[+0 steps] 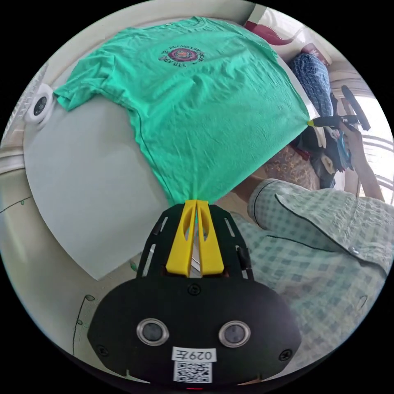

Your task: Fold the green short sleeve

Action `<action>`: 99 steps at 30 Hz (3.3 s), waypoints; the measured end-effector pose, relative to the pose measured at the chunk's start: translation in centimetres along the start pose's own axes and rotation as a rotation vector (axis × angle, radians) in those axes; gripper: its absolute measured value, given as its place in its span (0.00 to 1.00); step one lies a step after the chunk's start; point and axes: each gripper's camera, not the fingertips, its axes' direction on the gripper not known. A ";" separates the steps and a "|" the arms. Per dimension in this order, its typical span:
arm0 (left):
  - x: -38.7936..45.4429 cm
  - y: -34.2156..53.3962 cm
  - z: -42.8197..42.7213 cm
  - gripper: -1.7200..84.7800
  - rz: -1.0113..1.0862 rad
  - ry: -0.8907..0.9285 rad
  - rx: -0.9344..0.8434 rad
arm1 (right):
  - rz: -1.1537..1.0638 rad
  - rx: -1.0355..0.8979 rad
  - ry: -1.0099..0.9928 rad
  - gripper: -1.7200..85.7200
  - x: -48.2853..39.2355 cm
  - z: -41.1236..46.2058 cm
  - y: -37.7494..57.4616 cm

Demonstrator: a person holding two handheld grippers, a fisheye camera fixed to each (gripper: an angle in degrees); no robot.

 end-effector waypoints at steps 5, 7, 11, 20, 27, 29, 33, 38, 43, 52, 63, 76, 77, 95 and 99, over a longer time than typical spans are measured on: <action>1.3 -0.2 -4.5 0.01 -0.066 0.004 0.155 | -0.193 0.082 -0.067 0.01 -0.5 -3.3 -2.2; 1.7 -2.2 -5.9 0.01 -0.082 -0.019 0.204 | -0.266 0.071 -0.057 0.01 -1.1 -3.8 -4.0; 3.0 -8.4 -6.6 0.01 -0.092 -0.102 0.176 | -0.386 -0.016 0.086 0.01 -1.5 -3.9 -7.5; 4.5 -8.0 -5.4 0.01 -0.206 -0.059 0.118 | -0.316 0.002 -0.207 0.02 10.1 -5.9 -6.4; 6.4 -12.3 -8.6 0.01 -0.228 -0.026 0.227 | 0.092 0.309 -0.676 0.08 25.1 -10.4 -9.8; 7.3 -14.4 -9.0 0.01 -0.200 -0.008 0.234 | 0.131 0.284 -0.693 0.11 26.9 -10.4 -11.4; 10.1 -18.9 -9.2 0.01 -0.111 0.004 0.230 | 0.164 0.250 -0.745 0.10 29.3 -10.4 -13.6; 13.6 -23.5 -9.4 0.01 -0.005 0.042 0.224 | 0.234 0.290 -0.794 0.04 32.4 -11.3 -14.4; 17.5 -30.6 -12.0 0.01 0.174 0.042 0.233 | 0.230 0.330 -0.686 0.02 34.4 -14.2 -14.6; 26.3 -44.5 -12.1 0.01 0.412 -0.061 0.119 | 0.235 0.362 -0.745 0.14 35.8 -16.8 -21.5; 24.3 -52.0 -11.2 0.01 0.331 -0.061 0.175 | 0.099 0.361 -0.627 0.04 30.9 -19.7 -28.6; 13.0 -45.4 -14.1 0.01 0.094 0.146 0.422 | -0.241 0.433 -0.263 0.04 8.8 -26.4 -27.2; 10.7 -43.7 -14.0 0.01 0.042 0.199 0.443 | -0.320 0.382 -0.243 0.04 5.7 -25.2 -27.5; -0.9 -28.2 -4.1 0.01 0.005 0.430 0.320 | -0.213 0.161 -0.449 0.13 5.2 -15.0 -29.8; -3.5 -24.1 -2.5 0.01 -0.020 0.440 0.300 | -0.340 0.224 -0.285 0.06 0.0 -15.3 -28.6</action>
